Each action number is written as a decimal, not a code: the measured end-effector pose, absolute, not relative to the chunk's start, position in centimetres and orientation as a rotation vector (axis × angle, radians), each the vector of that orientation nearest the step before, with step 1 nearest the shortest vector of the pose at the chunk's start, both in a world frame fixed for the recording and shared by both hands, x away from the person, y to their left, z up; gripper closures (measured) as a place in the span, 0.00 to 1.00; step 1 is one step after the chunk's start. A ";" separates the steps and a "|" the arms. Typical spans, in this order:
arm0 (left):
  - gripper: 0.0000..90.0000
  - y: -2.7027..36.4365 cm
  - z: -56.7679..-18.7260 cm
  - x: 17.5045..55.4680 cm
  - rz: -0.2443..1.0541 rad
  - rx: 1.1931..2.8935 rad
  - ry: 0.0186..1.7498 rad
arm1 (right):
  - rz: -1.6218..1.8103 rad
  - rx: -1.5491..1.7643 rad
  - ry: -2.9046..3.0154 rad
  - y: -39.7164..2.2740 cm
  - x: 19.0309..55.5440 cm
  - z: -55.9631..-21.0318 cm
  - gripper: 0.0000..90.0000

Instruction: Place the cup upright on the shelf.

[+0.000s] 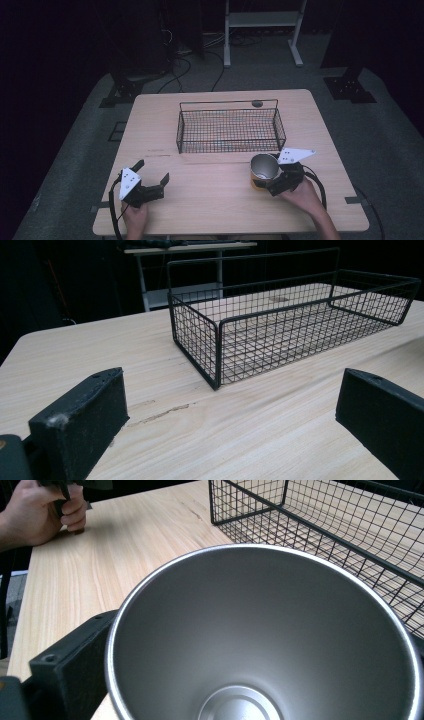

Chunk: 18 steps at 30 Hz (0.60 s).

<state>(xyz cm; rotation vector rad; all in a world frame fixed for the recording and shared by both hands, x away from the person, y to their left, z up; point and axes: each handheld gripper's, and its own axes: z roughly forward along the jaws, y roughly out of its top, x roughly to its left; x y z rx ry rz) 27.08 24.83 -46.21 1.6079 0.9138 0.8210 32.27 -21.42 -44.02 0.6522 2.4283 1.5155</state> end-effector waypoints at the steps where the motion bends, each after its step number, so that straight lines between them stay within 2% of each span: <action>1: 0.00 24.8 -46.2 27.1 0.821 1.608 0.914 | 1.508 0.655 2.431 -21.4 32.3 -44.0 0.00; 8: 0.00 24.8 -46.2 27.1 0.823 1.609 0.913 | 1.496 0.682 2.435 -21.8 32.4 -44.1 0.00; 11: 0.00 24.8 -46.2 27.1 0.822 1.609 0.915 | 1.518 0.671 2.434 -21.9 32.4 -44.0 0.06; 15: 0.00 24.8 -46.2 27.1 0.822 1.608 0.913 | 1.520 0.672 2.435 -22.0 32.4 -44.0 0.06; 18: 0.00 24.8 -46.2 27.1 0.822 1.608 0.912 | 1.527 0.664 2.436 -22.0 32.4 -44.0 0.11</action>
